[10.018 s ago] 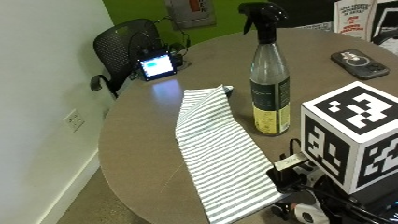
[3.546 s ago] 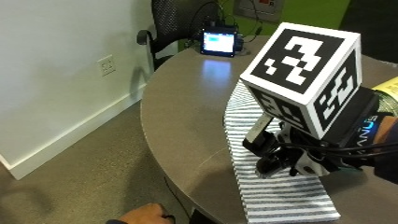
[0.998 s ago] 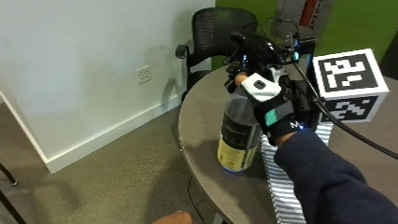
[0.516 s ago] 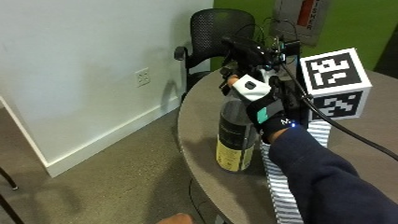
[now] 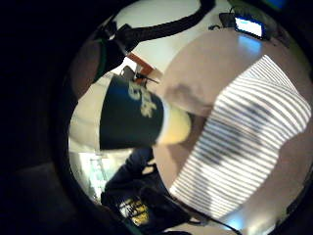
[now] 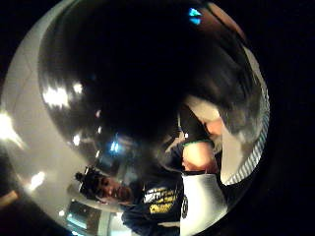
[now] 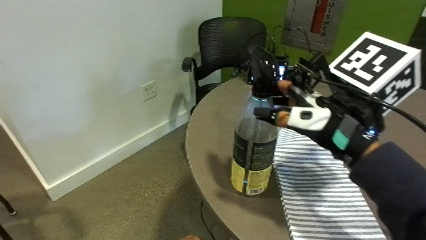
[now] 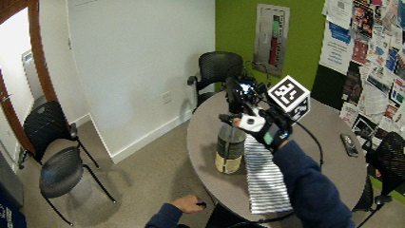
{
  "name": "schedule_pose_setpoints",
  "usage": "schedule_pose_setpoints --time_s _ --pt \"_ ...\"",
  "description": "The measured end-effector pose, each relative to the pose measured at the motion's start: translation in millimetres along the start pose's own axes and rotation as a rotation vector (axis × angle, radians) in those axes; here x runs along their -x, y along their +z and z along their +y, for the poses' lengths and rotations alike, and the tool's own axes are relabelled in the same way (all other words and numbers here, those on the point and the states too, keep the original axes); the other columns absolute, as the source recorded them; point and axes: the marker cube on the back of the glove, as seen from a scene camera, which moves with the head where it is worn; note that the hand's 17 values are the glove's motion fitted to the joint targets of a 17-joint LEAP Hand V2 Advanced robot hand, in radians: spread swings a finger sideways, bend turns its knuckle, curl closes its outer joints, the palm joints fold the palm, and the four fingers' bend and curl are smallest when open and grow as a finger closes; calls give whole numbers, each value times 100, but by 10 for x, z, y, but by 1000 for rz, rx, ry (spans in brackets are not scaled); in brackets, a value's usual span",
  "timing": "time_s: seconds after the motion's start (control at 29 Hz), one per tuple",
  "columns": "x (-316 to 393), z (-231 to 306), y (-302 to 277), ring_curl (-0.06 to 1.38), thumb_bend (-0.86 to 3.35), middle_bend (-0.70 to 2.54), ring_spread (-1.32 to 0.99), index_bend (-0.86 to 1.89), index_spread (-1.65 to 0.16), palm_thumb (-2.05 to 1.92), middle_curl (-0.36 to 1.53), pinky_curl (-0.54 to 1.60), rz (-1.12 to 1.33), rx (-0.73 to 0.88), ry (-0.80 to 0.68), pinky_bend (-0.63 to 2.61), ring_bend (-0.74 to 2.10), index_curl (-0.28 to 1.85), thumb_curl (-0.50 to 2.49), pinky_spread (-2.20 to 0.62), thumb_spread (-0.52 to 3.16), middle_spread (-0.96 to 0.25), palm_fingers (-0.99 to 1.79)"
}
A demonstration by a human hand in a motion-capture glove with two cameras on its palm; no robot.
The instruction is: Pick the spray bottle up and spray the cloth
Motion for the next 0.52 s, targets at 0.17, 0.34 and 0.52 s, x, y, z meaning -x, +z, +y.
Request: schedule_pose_setpoints --time_s 0.17,0.34,0.52 --pt "-137 319 -108 35 -7 12 -10 14 -36 69 36 41 138 70 12 53 22 45 61 12 92 -8 33" --pt "-313 1080 -291 30 -9 14 -3 17 -40 55 33 40 518 40 136 52 15 42 54 21 97 -5 17" --pt "-335 1847 -257 27 -9 12 1 21 -42 43 29 38 712 97 375 52 16 41 47 26 96 -3 12"
